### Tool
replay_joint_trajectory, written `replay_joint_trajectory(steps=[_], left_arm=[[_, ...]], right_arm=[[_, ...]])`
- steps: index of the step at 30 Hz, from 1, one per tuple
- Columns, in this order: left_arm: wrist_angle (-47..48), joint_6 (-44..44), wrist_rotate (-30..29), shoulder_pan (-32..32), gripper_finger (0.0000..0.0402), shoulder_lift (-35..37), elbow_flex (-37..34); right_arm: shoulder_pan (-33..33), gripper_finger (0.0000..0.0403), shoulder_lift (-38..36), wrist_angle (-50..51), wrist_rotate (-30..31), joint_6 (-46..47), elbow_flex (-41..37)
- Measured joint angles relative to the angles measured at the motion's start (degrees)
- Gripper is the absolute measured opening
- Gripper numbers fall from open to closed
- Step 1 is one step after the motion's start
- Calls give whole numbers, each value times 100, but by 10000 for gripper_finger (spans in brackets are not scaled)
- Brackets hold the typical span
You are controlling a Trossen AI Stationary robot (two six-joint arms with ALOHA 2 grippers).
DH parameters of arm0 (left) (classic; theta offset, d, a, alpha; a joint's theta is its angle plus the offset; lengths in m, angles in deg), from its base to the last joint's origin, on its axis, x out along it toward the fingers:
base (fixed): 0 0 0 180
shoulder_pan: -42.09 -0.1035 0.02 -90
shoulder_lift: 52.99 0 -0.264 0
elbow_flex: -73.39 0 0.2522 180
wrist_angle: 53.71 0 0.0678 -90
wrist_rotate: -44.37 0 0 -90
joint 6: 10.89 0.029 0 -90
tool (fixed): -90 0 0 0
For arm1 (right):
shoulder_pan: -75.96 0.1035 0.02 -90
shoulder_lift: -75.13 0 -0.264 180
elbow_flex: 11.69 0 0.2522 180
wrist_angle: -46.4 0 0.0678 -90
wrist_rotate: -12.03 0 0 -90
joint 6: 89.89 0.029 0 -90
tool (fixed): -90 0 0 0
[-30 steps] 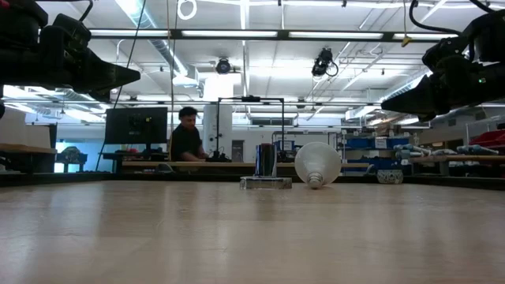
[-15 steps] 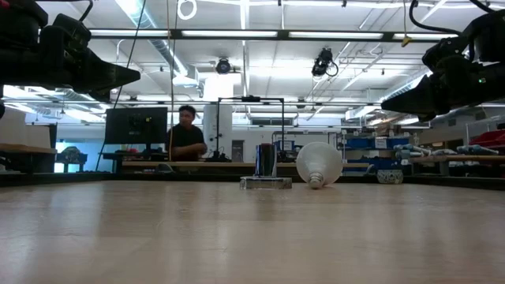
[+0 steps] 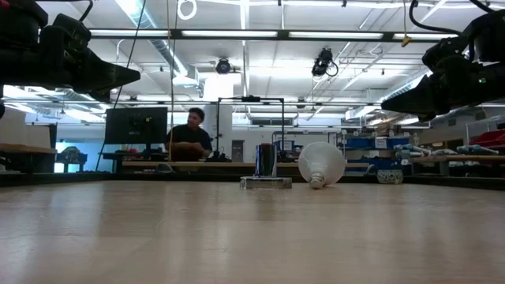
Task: Screw lightbulb
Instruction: Return to Home Position
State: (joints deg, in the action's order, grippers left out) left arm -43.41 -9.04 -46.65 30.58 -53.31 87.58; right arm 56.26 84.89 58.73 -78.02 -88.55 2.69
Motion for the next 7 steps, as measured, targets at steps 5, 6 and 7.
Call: replay_joint_trajectory(steps=[5, 6, 7], left_arm=[[0, 1, 0, 0, 1, 0, 0], [0, 0, 0, 0, 1, 0, 0], [0, 1, 0, -1, 1, 0, 0]], right_arm=[[0, 17, 0, 0, 0, 0, 0], [0, 18, 0, 0, 0, 0, 0], [0, 19, 0, 0, 0, 0, 0]])
